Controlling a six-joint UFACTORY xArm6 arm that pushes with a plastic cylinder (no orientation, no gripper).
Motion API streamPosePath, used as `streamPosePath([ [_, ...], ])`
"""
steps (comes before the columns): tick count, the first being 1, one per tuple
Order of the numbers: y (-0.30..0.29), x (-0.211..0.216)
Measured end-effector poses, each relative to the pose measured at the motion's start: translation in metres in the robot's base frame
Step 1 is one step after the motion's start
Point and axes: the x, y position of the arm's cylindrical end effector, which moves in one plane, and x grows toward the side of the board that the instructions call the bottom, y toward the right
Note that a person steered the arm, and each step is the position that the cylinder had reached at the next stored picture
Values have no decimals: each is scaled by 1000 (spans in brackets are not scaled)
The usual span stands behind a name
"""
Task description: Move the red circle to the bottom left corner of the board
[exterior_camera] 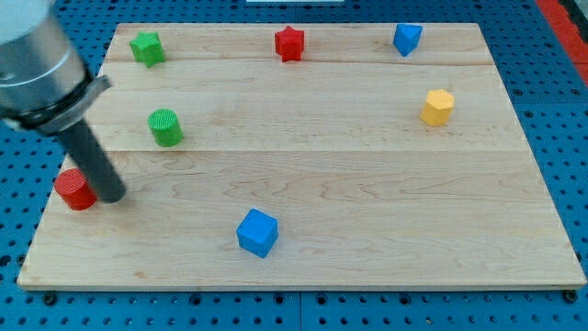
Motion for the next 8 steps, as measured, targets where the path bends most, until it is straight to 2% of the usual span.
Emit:
streamPosePath([
  [1, 76, -43],
  [3, -16, -90],
  [4, -34, -74],
  [5, -51, -35],
  [8, -93, 10],
])
